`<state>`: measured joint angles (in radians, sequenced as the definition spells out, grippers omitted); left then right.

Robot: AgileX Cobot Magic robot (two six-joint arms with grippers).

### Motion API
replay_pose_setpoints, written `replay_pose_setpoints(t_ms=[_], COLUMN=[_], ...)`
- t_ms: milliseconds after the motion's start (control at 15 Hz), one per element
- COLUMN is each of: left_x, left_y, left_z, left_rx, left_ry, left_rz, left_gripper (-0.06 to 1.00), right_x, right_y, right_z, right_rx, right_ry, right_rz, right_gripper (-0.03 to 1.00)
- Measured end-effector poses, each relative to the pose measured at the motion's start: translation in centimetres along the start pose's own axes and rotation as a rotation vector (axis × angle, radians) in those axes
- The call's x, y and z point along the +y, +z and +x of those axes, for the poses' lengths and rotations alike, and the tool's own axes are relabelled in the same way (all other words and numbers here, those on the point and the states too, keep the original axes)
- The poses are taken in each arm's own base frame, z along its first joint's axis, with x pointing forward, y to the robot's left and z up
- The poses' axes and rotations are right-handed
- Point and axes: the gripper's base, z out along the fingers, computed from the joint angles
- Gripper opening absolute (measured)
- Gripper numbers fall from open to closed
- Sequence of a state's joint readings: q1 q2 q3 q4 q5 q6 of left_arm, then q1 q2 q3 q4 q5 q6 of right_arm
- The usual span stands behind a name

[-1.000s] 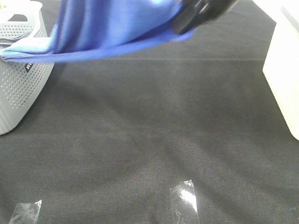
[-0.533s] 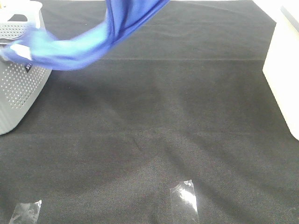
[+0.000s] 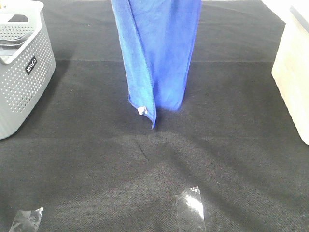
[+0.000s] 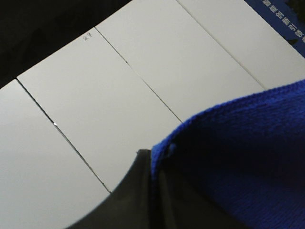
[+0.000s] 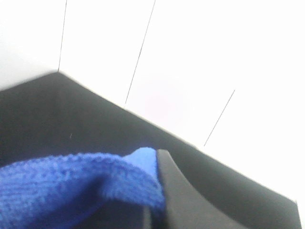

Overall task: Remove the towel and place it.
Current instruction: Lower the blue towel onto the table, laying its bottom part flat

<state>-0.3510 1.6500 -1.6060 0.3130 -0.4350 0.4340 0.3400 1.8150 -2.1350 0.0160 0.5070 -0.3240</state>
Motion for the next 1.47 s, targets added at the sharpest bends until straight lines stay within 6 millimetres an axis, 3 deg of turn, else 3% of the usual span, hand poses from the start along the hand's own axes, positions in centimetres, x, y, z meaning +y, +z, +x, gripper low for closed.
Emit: replay_pose_setpoints(t_ms=[200,600,933,1067,1267,1467], left_x=[-0.1,-1.5,-3.0,-3.6,-2.9,-2.2], left_y=[0.7,6.0,9.2,10.1,10.5,10.4], left_z=[2.9,6.1,9.0,10.7,12.3,13.3], left_rx=[-0.041,-0.12,-0.13,-0.125,-0.117,-0.105], left_ry=[-0.023,0.009,0.067,0.078,0.096,0.044], left_rz=[-0.064,-0.129,-0.158,-0.172,-0.206,-0.213], left_gripper=[0.0,0.0,0.0,0.0,0.0,0.0], right_x=[-0.1,0.3,1.0,0.2,-1.5,-1.6], right_y=[1.4,4.3,7.5,8.7,9.2,9.5], right_z=[-0.2,1.3,4.2,4.8,4.4,4.7], right_rx=[-0.134,-0.232,-0.243,-0.252,-0.296,-0.296], right_ry=[0.001,0.002,-0.022,-0.023,-0.007,0.004], right_rz=[0.045,0.08,0.093,0.114,0.157,0.157], right_gripper=[0.0,0.0,0.0,0.0,0.0,0.0])
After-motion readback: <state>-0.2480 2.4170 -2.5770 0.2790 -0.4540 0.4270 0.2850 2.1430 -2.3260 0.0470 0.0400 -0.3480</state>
